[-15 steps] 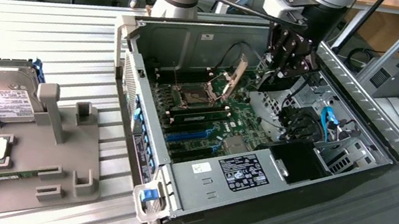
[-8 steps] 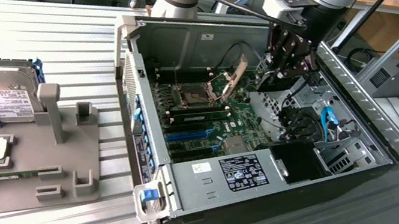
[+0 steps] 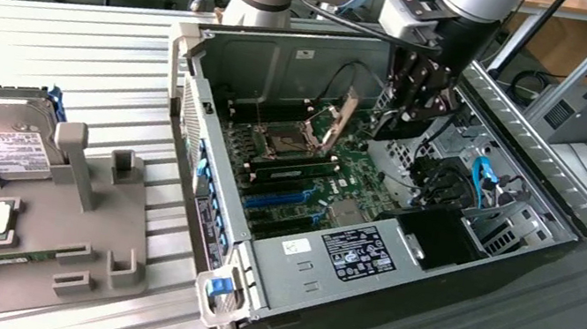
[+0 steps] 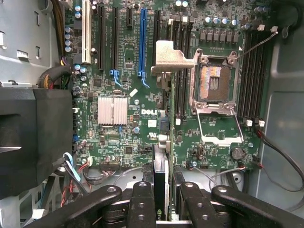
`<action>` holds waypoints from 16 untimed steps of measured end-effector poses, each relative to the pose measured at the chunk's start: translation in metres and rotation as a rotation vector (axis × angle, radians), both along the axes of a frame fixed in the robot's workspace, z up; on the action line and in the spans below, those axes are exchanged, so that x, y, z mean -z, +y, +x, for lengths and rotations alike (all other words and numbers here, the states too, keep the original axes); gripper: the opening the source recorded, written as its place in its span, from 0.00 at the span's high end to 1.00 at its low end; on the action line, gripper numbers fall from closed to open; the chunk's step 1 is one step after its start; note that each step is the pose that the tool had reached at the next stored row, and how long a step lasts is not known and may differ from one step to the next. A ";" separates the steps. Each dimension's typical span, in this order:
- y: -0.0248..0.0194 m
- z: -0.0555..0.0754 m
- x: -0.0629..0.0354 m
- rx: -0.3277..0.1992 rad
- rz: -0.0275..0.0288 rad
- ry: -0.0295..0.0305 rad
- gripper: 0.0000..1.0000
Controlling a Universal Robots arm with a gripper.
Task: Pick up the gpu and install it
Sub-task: 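Insert the gpu into the slot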
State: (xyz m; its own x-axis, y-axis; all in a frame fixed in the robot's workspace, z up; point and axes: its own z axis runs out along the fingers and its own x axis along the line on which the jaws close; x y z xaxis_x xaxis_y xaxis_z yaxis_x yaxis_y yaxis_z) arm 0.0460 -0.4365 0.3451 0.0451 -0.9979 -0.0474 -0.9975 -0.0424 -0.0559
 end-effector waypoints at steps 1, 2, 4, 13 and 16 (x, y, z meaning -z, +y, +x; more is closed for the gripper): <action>-0.0001 -0.001 0.0026 0.000 -0.0001 0.0000 0.74; -0.0002 -0.002 0.0041 0.000 -0.0001 0.0000 0.74; -0.0003 -0.003 0.0082 0.000 -0.0001 0.0000 0.74; -0.0004 -0.003 0.0116 0.000 -0.0001 0.0000 0.74; -0.0004 -0.003 0.0125 0.000 -0.0001 0.0000 0.74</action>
State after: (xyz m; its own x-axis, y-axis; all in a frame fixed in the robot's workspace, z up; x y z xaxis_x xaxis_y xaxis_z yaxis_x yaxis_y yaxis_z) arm 0.0425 -0.4369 0.3326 0.0451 -0.9979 -0.0473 -0.9975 -0.0424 -0.0559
